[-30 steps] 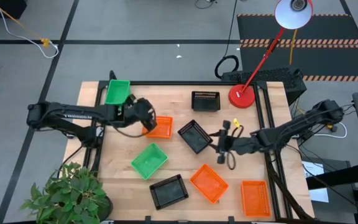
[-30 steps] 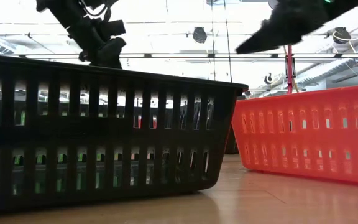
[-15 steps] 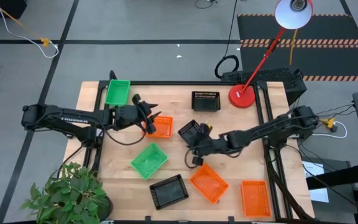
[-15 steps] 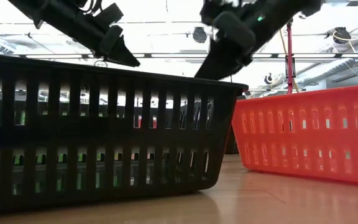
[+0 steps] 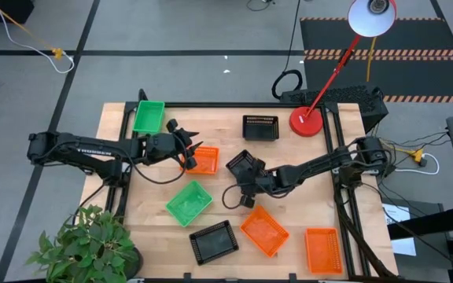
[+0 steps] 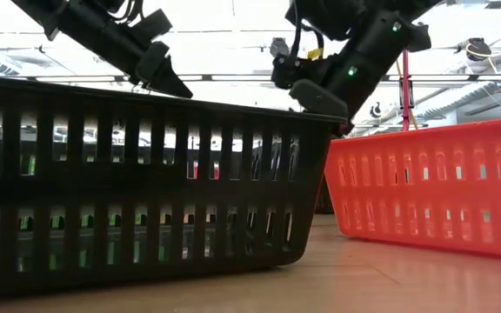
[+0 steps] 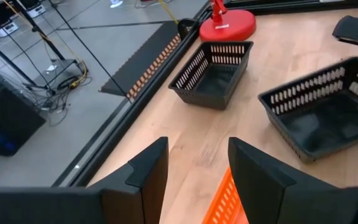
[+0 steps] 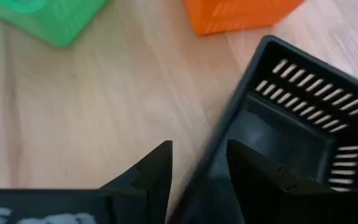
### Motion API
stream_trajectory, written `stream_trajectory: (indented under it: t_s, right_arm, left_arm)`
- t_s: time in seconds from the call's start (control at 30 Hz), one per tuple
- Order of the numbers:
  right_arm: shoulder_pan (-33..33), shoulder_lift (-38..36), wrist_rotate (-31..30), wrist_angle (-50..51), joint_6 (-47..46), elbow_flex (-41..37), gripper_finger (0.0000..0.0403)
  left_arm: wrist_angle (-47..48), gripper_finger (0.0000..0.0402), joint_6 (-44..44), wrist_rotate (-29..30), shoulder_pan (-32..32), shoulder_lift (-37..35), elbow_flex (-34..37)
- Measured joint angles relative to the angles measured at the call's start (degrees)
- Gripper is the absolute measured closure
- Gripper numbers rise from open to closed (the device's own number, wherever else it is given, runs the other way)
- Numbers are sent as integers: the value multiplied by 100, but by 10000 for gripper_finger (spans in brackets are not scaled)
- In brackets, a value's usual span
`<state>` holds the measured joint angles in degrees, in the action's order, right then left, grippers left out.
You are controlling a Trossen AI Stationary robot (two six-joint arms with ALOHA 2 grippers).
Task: Stack baskets by color
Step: Stack the middle black bin on top of the top black bin
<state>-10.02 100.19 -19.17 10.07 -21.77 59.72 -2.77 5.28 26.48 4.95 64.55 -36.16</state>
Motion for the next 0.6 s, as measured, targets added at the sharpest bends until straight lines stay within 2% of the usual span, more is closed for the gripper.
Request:
stream_trajectory:
  t_s: [0.23,0.6]
  right_arm:
    - [28,10,-24,211,-53,0,274]
    - [64,10,-30,743,-407,-97,392]
  left_arm:
    - [33,231,-22,0,0,0,0]
    - [47,231,-53,0,0,0,0]
